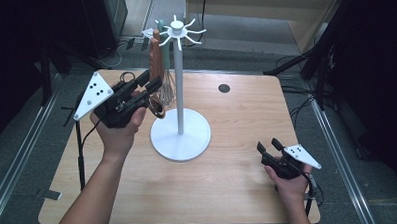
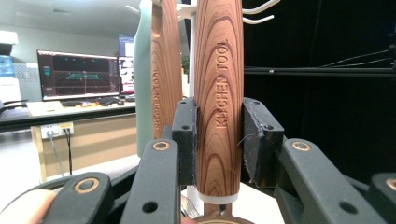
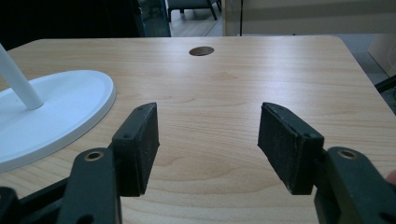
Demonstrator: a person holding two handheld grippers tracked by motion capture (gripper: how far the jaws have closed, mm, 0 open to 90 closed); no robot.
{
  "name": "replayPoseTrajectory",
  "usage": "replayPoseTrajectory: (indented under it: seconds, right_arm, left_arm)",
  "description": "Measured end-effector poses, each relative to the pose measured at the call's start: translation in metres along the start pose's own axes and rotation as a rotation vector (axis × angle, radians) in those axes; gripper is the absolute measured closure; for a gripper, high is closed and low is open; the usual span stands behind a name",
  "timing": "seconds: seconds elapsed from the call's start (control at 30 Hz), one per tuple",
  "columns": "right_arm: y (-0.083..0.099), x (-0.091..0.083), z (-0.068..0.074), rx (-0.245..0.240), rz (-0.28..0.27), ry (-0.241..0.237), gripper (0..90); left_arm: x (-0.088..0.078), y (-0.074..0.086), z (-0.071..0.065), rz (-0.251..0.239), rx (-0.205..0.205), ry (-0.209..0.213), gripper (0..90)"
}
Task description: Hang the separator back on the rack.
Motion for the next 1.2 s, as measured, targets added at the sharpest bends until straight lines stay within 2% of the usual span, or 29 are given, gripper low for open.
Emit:
replayPoseTrajectory:
  seconds: [0.5,0.67,0.73,0.77,0.83,0.9,1.0,1.1,1.2]
  right_arm:
    - [0.000,-0.001,0.000,0.003,0.002,-0.001,39.5]
    - [0.000,0.000,-0.001,0.000,-0.001,0.000,39.5]
    - [0.000,0.000,0.000,0.002,0.001,-0.001,39.5]
    - [0.000,-0.001,0.000,0.002,0.002,-0.001,39.4]
    - [0.000,-0.001,0.000,0.003,0.003,0.000,39.4]
    - [0.000,-0.001,0.000,0.004,0.003,-0.002,39.4]
    - [0.000,-0.001,0.000,0.004,0.003,-0.002,39.4]
    - [0.000,0.000,0.000,-0.001,0.001,-0.005,39.4]
    - [0.000,0.000,0.001,-0.005,0.000,-0.004,39.4]
  left_arm:
    - [0.010,0.005,0.001,0.034,-0.008,-0.008,70.1]
    - [0.011,0.009,0.004,0.022,-0.029,0.022,69.7]
    - [0.010,0.010,0.004,0.017,-0.023,0.017,68.9]
    - [0.008,0.011,0.003,0.008,-0.007,-0.008,66.4]
    - [0.006,0.014,0.002,0.015,-0.011,-0.035,54.4]
    - [0.005,0.015,0.002,0.018,-0.014,-0.029,49.0]
    - [0.000,0.020,0.003,0.015,-0.024,-0.051,39.3]
    - [-0.008,0.028,0.005,0.011,-0.041,-0.052,34.3]
    - [-0.015,0.035,0.005,0.017,-0.033,-0.067,31.5]
Point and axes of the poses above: each handheld gripper's, and its own axes: x roughly forward along the jaws, y roughly out of its underside, z roughly to its left, the point moved 1 cm from there along x, roughly forward along the jaws, and after that the axes turned 14 degrees about y, right-handed, at the moved point
